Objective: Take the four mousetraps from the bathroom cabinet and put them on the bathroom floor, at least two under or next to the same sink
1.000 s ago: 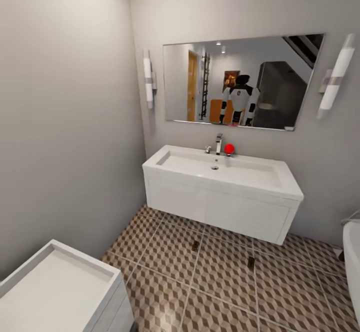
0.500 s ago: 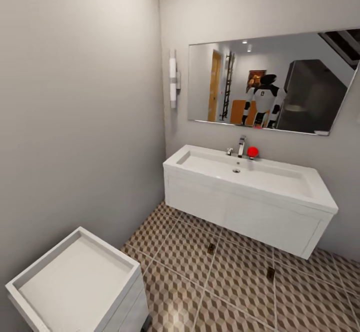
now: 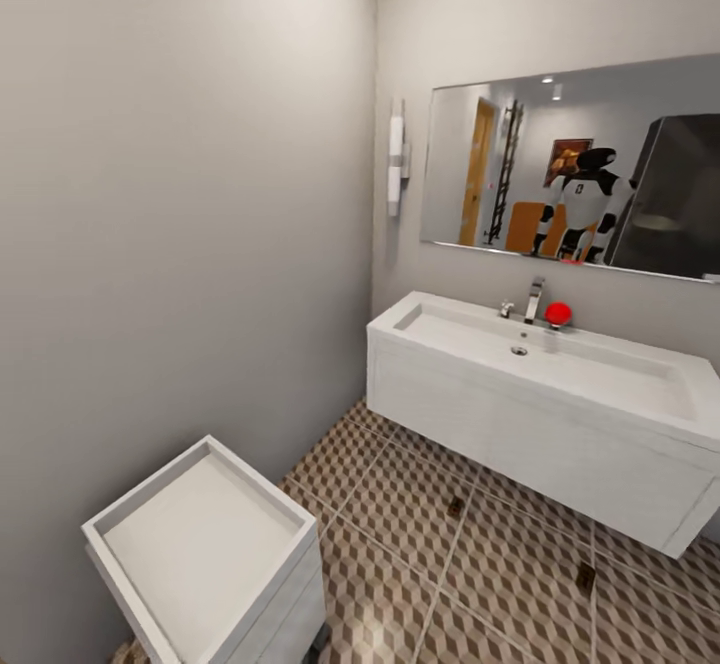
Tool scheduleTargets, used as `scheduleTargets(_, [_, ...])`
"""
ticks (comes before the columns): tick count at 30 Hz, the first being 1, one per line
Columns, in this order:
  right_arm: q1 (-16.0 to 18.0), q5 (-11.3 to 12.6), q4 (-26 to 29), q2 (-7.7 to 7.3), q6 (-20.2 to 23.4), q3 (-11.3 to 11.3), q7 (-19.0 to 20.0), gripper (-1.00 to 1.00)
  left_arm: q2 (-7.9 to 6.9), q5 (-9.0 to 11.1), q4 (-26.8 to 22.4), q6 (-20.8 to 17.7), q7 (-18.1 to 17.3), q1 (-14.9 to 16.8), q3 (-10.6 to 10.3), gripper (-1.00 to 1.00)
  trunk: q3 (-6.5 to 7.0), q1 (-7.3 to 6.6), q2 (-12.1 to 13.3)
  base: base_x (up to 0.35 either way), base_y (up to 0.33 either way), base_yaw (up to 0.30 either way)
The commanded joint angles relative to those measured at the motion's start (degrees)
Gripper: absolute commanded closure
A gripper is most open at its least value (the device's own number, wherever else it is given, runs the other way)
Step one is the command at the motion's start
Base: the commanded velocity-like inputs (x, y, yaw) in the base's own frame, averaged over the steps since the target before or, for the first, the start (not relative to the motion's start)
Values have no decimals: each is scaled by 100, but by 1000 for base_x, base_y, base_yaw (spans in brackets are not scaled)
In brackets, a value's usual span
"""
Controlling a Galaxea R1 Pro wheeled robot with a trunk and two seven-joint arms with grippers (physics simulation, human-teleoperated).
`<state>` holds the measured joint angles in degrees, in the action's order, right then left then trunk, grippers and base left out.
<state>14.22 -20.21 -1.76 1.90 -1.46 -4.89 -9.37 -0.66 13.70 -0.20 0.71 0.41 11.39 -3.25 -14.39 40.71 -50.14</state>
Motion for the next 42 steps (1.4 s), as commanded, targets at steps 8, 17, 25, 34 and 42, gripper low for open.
scheduleTargets(8, [-52,-93,-18,-2,-27,-47,-30,-100,0,40,2,8,4,3,-35,-100,-7,1,-5,0,0,280])
scheduleTargets(17, [-60,-100,-18,-5,-52,-47,-33,-100,2,36,2,8,4,3,-35,-100,-7,1,-5,0,0,280])
scheduleTargets(25, [-60,-105,-18,-7,-64,-47,-37,-100,5,36,2,8,4,3,-35,-100,-7,1,-5,0,0,280])
scheduleTargets(34, [-63,-106,-18,-16,-65,-47,-36,-100,3,36,2,8,3,3,-35,-100,-7,1,-5,0,0,280])
scheduleTargets(42, [-60,-106,-18,-10,-65,-47,-38,-100,5,34,2,8,3,3,-35,-100,-7,1,-5,0,0,280])
